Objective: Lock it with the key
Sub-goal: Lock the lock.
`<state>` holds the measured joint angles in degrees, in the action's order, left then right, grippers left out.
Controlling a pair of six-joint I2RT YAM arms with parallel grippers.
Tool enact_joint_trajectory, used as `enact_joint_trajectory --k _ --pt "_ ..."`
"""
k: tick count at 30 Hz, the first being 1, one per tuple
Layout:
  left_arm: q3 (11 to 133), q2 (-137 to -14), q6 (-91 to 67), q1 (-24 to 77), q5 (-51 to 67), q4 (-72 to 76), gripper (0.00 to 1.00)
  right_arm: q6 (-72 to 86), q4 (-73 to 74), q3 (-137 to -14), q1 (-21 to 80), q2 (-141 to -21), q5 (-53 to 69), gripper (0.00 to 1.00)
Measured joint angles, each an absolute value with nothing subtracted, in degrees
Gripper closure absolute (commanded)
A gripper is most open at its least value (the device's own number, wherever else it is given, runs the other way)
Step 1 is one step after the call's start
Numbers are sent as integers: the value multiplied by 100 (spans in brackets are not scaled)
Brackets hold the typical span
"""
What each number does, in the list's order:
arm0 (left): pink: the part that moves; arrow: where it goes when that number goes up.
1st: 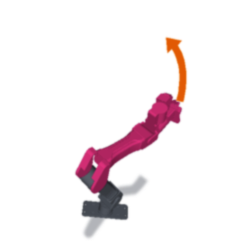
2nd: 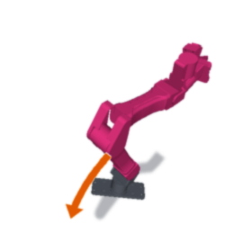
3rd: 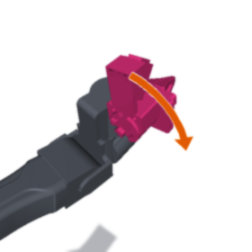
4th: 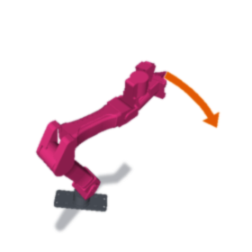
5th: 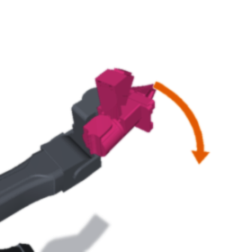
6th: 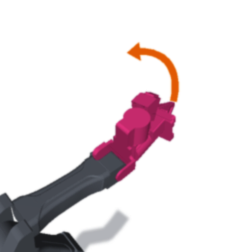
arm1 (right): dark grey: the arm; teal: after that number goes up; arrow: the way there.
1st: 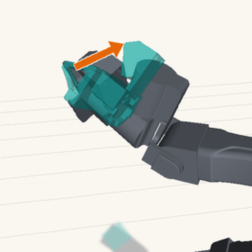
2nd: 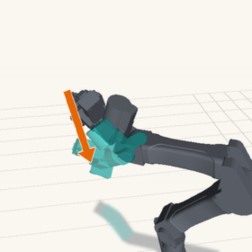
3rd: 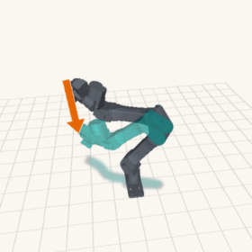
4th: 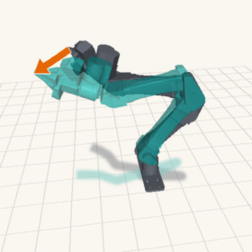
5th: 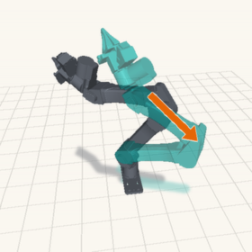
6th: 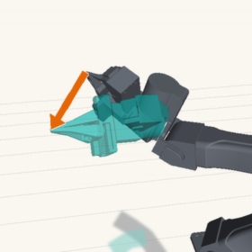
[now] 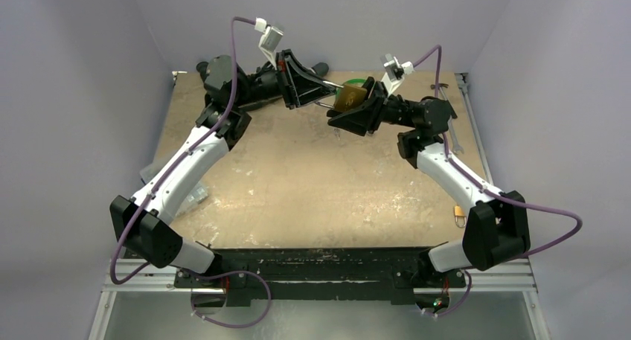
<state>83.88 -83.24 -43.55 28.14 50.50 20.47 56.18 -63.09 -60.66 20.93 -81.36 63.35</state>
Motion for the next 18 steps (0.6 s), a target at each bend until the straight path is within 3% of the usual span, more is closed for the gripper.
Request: enact_joint_trajectory --k 2,8,10,13,16,18 --pt "8364 -8324 -4392 2814 5050 2088 100 5634 -6250 -6077 2088 -8136 6333 56" --pt "8208 -8254 -4386 2794 5054 2141 100 5649 -6141 -6154 2088 -8136 6309 56" --pt "8147 -8213 -4375 2786 5054 2128 100 5655 -6119 -6213 2086 -8136 6298 67" --pt "8097 -8158 -4370 2788 5076 2132 100 5651 -6064 -6222 2088 -8141 6305 100" --pt "8082 -8138 -4294 2786 5059 2128 98 5701 -6066 -6228 2099 -8143 6309 100" --pt "8079 -8138 -4213 2788 5068 2117 80 5701 -6051 -6228 2097 -8145 6316 100"
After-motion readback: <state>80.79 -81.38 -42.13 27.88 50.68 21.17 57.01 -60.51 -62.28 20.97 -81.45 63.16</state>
